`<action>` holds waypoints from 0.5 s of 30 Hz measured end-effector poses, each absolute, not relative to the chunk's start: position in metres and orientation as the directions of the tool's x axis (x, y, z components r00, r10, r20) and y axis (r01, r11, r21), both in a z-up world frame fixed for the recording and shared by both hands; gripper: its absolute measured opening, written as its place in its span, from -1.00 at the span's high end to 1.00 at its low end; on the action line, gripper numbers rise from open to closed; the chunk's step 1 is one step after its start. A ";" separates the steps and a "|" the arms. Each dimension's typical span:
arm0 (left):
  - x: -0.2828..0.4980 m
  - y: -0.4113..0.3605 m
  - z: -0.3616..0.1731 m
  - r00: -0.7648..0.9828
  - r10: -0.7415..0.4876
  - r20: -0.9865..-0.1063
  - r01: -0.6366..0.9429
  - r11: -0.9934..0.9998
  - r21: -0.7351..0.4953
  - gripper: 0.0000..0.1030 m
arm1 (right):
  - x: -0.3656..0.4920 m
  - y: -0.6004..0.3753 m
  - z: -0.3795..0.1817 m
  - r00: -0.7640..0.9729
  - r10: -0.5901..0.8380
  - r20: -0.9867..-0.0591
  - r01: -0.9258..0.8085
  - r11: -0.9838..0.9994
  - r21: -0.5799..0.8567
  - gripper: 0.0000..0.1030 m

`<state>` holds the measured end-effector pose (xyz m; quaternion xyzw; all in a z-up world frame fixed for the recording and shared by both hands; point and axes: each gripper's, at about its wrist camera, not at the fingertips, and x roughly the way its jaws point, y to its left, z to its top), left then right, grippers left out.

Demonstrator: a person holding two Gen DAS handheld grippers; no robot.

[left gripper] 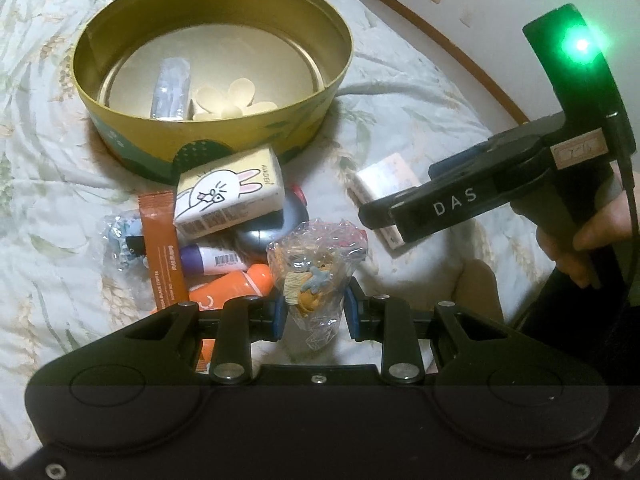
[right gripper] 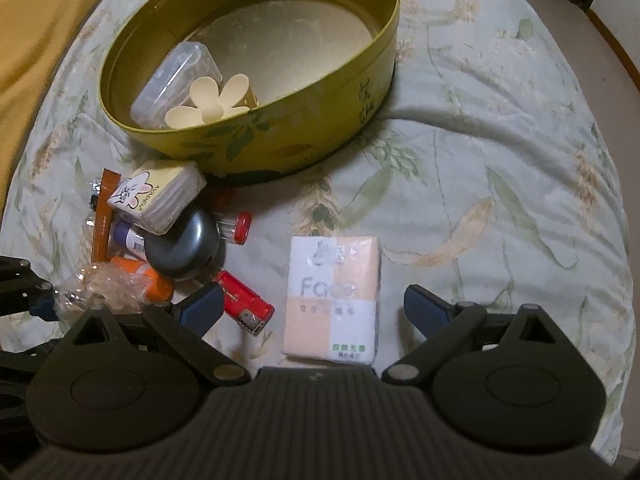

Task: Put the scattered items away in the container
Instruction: 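Grasp the wrapped candy bag with the left gripper while the right gripper moves to the Face tissue pack, then drop the candy bag into the tin with the left gripper while the right gripper grasps the Face tissue pack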

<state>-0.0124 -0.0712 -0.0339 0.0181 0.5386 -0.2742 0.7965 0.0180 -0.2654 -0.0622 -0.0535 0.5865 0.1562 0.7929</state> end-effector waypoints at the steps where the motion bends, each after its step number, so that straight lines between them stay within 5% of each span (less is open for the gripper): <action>1: -0.012 -0.071 -0.033 0.271 -0.417 -0.867 0.456 0.849 -0.266 0.49 | 0.018 -0.265 -0.062 0.264 0.183 -0.947 -0.310 0.946 0.096 -0.94; 15: -0.006 -0.059 -0.022 0.316 -0.429 -0.846 0.424 0.861 -0.279 0.49 | 0.020 -0.260 -0.069 0.223 0.190 -0.956 -0.317 0.941 0.113 -0.86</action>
